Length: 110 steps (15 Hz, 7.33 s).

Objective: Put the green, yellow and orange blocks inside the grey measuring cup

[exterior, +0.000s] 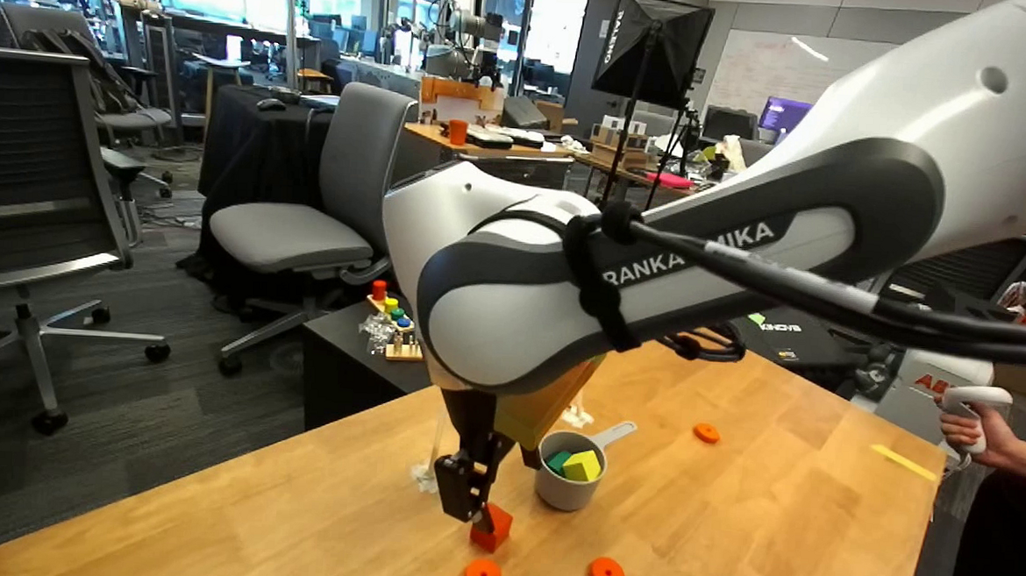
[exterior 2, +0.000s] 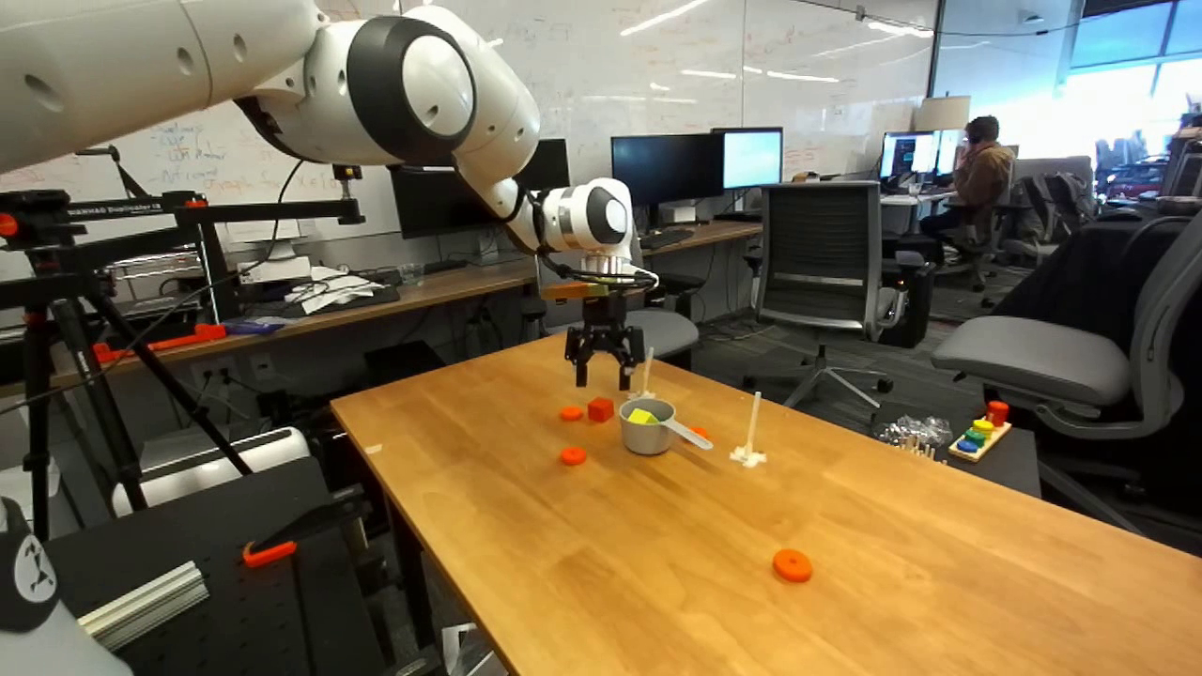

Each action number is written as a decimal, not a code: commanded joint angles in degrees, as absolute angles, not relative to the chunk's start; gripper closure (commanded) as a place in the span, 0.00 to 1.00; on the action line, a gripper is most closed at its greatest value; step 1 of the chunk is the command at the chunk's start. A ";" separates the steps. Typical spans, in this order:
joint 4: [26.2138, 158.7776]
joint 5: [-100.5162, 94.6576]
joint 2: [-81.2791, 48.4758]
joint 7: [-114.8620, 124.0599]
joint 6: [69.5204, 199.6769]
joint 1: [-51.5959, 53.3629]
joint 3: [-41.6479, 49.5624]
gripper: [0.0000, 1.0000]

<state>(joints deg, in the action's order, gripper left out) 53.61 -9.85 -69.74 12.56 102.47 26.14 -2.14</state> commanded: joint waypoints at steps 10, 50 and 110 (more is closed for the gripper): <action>41.40 -9.24 -79.36 9.73 98.08 27.23 -3.12 0.00; 39.19 -9.14 -79.43 9.56 97.56 25.32 -3.01 0.87; 77.79 -10.90 -53.12 13.77 107.28 18.41 -0.30 0.87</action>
